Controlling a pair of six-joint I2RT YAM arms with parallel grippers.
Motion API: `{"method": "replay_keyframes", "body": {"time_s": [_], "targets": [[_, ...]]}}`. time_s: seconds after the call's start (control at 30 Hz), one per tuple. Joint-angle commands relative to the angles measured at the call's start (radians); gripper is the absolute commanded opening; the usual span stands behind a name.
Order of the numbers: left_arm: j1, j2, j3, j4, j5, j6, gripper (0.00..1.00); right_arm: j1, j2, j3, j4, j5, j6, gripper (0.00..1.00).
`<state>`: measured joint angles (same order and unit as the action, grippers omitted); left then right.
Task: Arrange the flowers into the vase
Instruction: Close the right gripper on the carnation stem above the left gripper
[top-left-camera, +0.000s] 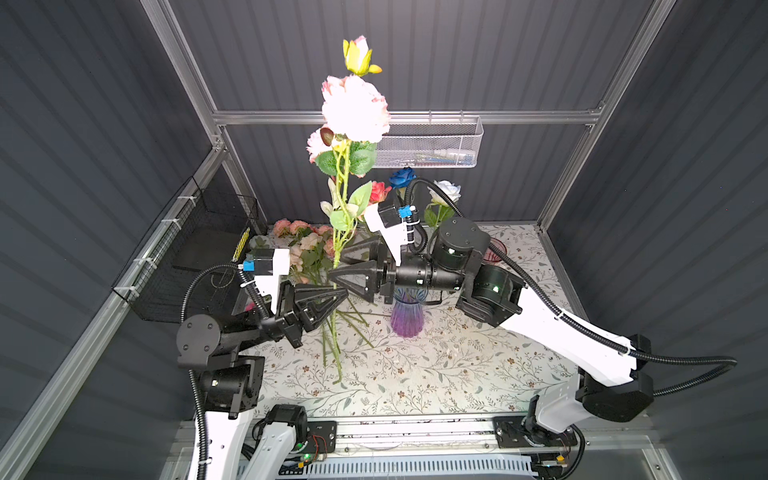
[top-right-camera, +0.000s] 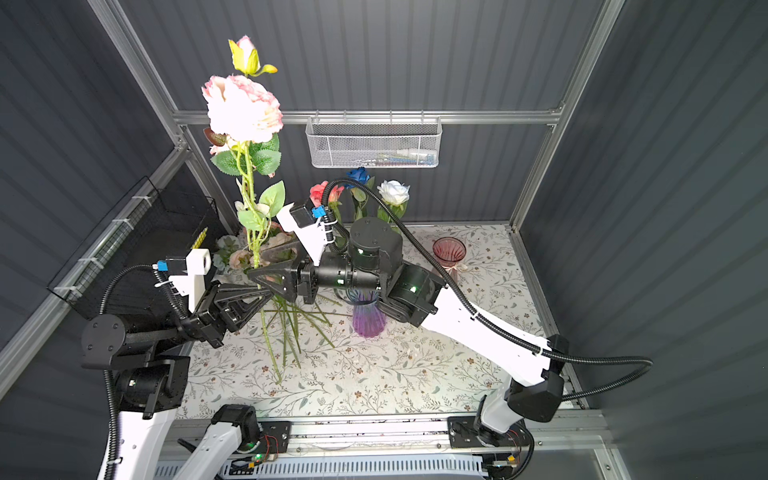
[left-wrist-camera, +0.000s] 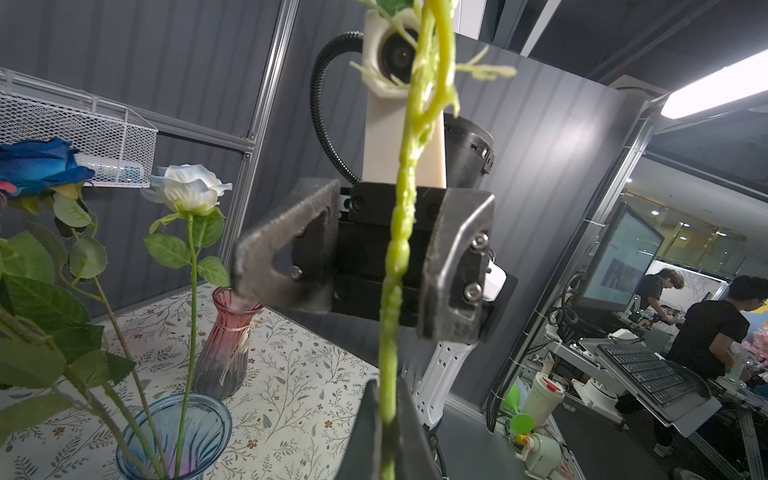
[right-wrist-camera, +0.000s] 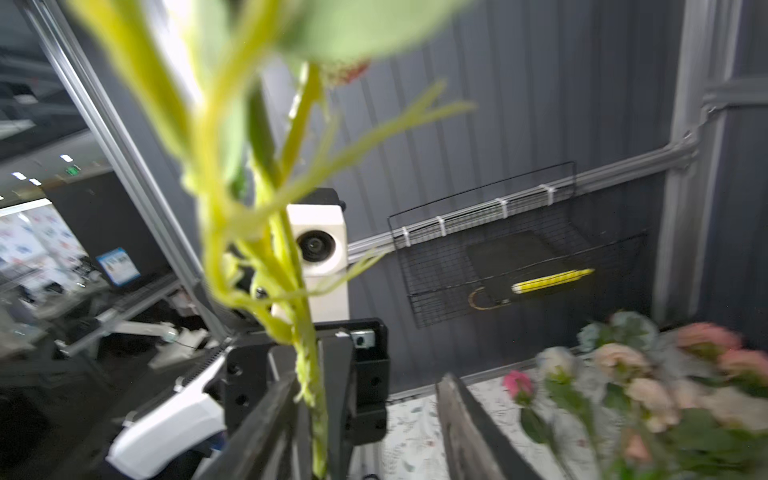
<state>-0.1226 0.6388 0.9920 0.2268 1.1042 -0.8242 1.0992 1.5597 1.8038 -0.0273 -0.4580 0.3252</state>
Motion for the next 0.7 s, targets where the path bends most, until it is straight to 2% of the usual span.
{"method": "replay_keyframes", "body": {"time_s": [0.0,0.03,0.07,0.1,0.17,0.23,0.37,0.53,0.67], "targets": [[-0.005,0.000,-0.009,0.031,0.013,-0.018,0.00,-0.002,0.003,0.030,0.045,-0.060,0.025,0.29],[-0.006,0.001,-0.009,0.028,0.008,-0.019,0.07,-0.001,0.001,0.024,0.046,-0.053,0.025,0.20],[-0.006,0.001,-0.010,0.028,0.005,-0.021,0.14,-0.003,-0.002,0.020,0.047,-0.050,0.024,0.15],[-0.007,0.000,-0.010,0.027,-0.004,-0.022,0.25,-0.003,-0.009,0.011,0.050,-0.043,0.022,0.10],[-0.008,-0.004,-0.010,0.001,-0.032,-0.015,0.60,-0.007,-0.031,-0.020,0.057,-0.017,0.021,0.02],[-0.008,-0.011,-0.003,-0.048,-0.070,0.011,0.98,-0.017,-0.067,-0.073,0.061,0.015,0.016,0.00],[-0.008,-0.028,0.014,-0.129,-0.152,0.054,1.00,-0.052,-0.172,-0.207,0.049,0.076,0.007,0.00],[-0.008,-0.079,0.048,-0.345,-0.381,0.188,1.00,-0.085,-0.350,-0.370,-0.045,0.205,-0.044,0.00],[-0.008,-0.120,-0.003,-0.405,-0.529,0.222,1.00,-0.087,-0.484,-0.416,-0.176,0.338,-0.119,0.00]]}}
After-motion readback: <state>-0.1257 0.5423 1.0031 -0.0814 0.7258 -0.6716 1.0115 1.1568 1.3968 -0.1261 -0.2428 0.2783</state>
